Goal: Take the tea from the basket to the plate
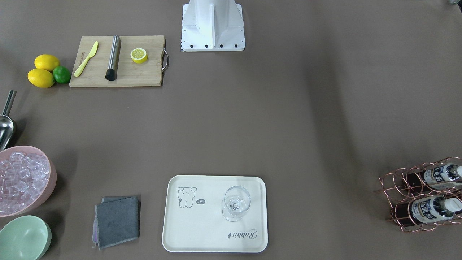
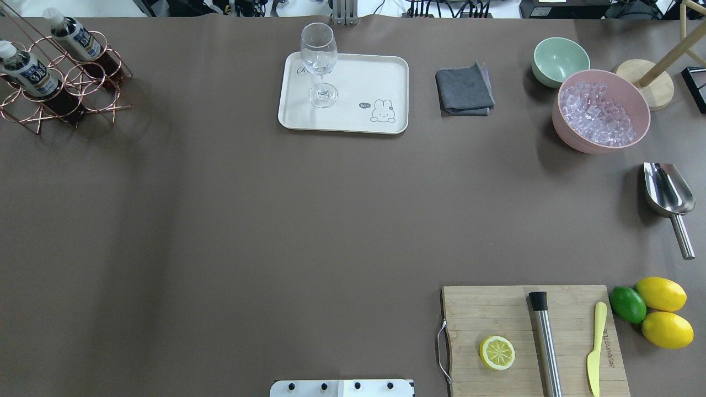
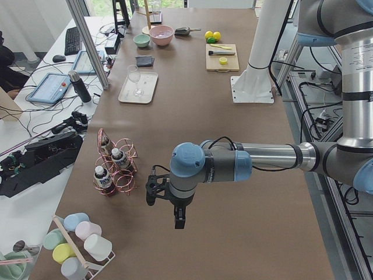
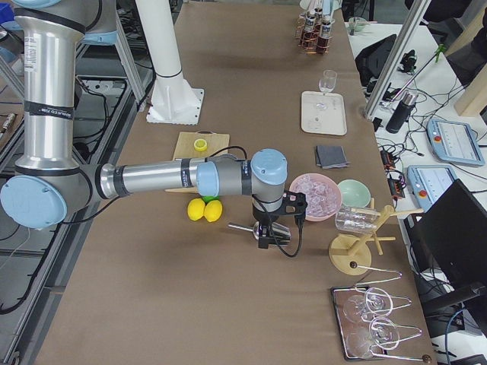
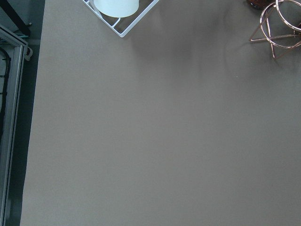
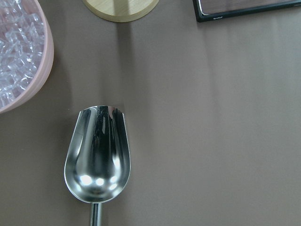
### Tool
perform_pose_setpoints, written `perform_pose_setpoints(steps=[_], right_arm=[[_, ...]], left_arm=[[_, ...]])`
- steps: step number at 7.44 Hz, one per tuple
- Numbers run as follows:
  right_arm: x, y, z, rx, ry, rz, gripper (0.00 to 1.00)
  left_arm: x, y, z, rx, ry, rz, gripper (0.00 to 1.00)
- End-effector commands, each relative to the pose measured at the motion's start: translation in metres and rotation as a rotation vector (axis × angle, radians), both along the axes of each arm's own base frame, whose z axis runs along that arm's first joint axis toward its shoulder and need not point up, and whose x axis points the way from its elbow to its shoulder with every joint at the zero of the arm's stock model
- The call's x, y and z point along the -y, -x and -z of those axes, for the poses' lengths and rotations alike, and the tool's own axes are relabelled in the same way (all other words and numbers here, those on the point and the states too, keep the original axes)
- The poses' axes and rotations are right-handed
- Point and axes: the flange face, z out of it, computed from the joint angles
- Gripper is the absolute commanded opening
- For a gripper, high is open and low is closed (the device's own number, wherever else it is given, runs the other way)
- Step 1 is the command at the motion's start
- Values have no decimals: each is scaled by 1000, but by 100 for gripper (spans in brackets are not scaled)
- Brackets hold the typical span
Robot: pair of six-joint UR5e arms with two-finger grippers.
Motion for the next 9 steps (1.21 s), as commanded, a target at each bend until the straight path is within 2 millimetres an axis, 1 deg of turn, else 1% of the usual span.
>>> perform_pose_setpoints(steps=[1,3,4,5,6,7,9], right_arm=[[3,-1,0,-35,-8,1,100],[5,0,8,-27,-22,2,100],[4,0,7,-22,-20,4,100],[6,1,10,-19,-27,5,100],[7,3,12,-11,-42,9,100],[8,3,13,-8,-68,10,100],[11,6,14,-5,-96,14,100]], left_arm=[[-5,-1,-2,-1,3,1,98],[1,-1,-16,-4,21,-2,98],[5,-10,-16,3,-6,-26,98],[3,-23,-16,-3,2,-57,98],[8,-43,-18,-42,6,-99,98],[11,-58,-13,-69,0,-129,98],[18,-65,-8,-71,-10,-145,98]])
